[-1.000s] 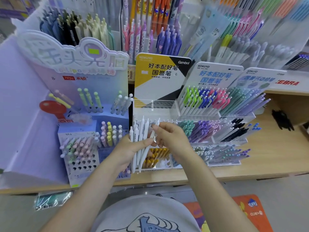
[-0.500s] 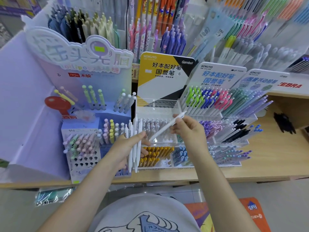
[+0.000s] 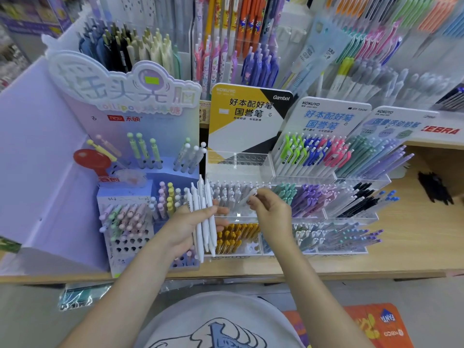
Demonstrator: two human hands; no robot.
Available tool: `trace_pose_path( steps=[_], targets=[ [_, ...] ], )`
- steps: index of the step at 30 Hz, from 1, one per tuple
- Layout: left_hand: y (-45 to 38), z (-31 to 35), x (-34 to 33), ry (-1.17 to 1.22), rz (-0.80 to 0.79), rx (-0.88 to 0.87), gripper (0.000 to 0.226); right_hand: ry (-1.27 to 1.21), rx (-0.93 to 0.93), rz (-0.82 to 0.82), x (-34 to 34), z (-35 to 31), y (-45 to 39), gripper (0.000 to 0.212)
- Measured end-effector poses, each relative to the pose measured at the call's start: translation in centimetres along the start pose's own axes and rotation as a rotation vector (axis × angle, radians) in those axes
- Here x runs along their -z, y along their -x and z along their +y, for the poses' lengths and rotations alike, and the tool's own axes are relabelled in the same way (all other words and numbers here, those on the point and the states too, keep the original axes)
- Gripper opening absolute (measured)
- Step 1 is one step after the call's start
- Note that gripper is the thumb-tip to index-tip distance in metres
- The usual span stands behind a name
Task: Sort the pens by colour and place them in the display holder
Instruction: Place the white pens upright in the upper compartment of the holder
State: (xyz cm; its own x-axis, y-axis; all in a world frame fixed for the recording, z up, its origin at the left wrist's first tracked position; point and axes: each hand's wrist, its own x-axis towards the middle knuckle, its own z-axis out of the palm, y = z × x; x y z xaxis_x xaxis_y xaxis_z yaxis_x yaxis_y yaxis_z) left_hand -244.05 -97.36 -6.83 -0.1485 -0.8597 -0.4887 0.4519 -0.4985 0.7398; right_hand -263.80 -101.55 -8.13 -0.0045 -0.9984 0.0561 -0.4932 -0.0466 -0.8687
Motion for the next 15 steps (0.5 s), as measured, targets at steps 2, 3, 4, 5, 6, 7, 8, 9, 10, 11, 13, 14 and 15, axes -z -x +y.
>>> trace_pose_path(
  steps=[2,3,4,5,6,7,8,9,10,11,13,14,15],
  targets=[
    [0.0,0.0,0.0,0.026,0.015,0.017,0.03,0.082,0.069,-0.021,-0.4,0.4,-0.1,0.011],
    [0.0,0.0,-0.1,0.039,0.02,0.027,0.029,0.124,0.11,-0.031,-0.6,0.6,-0.2,0.009],
    [0.0,0.0,-0.2,0.052,0.027,0.037,0.028,0.163,0.146,-0.04,-0.8,0.6,-0.2,0.009],
    [0.0,0.0,-0.3,0.063,0.036,0.047,0.026,0.201,0.174,-0.045,-1.0,0.7,-0.3,0.01],
    [0.0,0.0,-0.3,0.066,0.045,0.056,0.026,0.24,0.205,-0.05,-1.2,0.8,-0.3,0.01],
    [0.0,0.0,-0.4,0.063,0.05,0.062,0.026,0.276,0.23,-0.059,-1.4,0.8,-0.4,0.01],
    [0.0,0.0,-0.4,0.056,0.05,0.061,0.027,0.305,0.246,-0.072,-1.6,0.9,-0.4,0.011],
    [0.0,0.0,-0.4,0.046,0.048,0.055,0.031,0.328,0.252,-0.081,-1.8,1.0,-0.4,0.011],
    [0.0,0.0,-0.4,0.034,0.045,0.044,0.034,0.348,0.247,-0.087,-1.9,1.2,-0.4,0.011],
    [0.0,0.1,-0.4,0.021,0.043,0.032,0.036,0.363,0.239,-0.088,-2.1,1.4,-0.4,0.011],
    [0.0,0.2,-0.4,-0.003,0.035,0.008,0.03,0.389,0.219,-0.087,-2.4,1.6,-0.5,0.011],
    [0.1,0.2,-0.3,-0.013,0.031,-0.003,0.026,0.406,0.212,-0.094,-2.5,1.7,-0.6,0.012],
    [0.1,0.2,-0.3,-0.023,0.028,-0.011,0.025,0.427,0.203,-0.111,-2.5,1.8,-0.6,0.012]
  ],
)
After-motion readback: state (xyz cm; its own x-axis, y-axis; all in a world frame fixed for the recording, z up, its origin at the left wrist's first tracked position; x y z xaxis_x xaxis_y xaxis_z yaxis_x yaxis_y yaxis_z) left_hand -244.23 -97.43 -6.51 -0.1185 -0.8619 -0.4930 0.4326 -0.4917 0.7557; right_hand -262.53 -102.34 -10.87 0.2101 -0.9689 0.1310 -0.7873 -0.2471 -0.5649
